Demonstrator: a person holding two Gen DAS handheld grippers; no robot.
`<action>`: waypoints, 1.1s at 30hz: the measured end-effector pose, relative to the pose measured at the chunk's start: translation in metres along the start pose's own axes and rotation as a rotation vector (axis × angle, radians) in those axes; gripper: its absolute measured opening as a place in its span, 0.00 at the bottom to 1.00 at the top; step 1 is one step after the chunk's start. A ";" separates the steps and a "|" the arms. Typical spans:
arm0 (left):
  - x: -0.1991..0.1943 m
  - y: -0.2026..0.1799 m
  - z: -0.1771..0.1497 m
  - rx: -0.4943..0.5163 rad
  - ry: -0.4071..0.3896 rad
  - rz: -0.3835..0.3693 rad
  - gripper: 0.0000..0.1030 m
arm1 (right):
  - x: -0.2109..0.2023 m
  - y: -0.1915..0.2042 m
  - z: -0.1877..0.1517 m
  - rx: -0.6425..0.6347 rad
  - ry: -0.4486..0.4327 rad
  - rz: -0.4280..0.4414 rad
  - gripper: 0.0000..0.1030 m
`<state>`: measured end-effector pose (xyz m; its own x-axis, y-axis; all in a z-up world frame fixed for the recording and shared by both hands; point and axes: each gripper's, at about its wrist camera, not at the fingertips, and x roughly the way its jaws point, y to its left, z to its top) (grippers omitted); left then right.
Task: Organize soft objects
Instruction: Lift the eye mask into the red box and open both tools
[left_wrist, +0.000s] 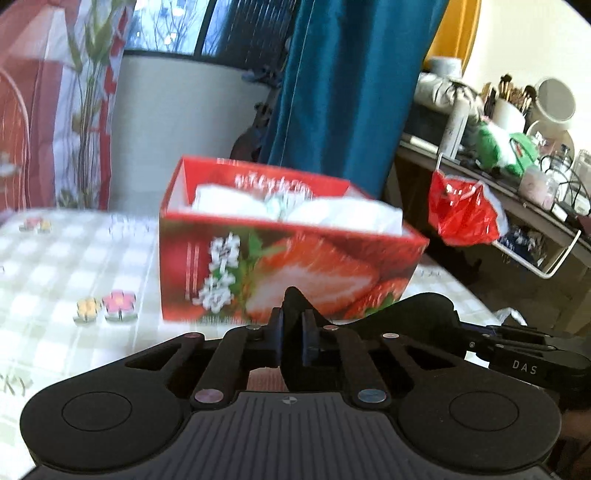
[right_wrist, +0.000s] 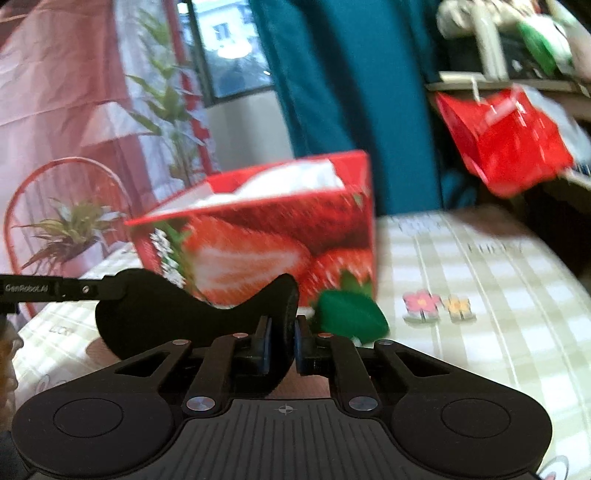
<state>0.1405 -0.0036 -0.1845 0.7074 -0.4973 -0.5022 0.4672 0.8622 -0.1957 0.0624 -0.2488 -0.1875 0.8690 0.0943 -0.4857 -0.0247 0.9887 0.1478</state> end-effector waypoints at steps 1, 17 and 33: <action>-0.003 -0.001 0.004 0.008 -0.018 0.006 0.10 | -0.002 0.003 0.004 -0.020 -0.012 0.006 0.11; 0.009 -0.023 0.105 0.199 -0.316 0.188 0.10 | 0.005 0.022 0.119 -0.236 -0.238 0.021 0.10; 0.102 0.004 0.117 0.074 -0.099 0.306 0.10 | 0.137 0.042 0.156 -0.459 -0.075 -0.124 0.11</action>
<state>0.2765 -0.0621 -0.1383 0.8673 -0.2259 -0.4435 0.2596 0.9656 0.0158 0.2573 -0.2123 -0.1130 0.9119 -0.0193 -0.4100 -0.1198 0.9429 -0.3108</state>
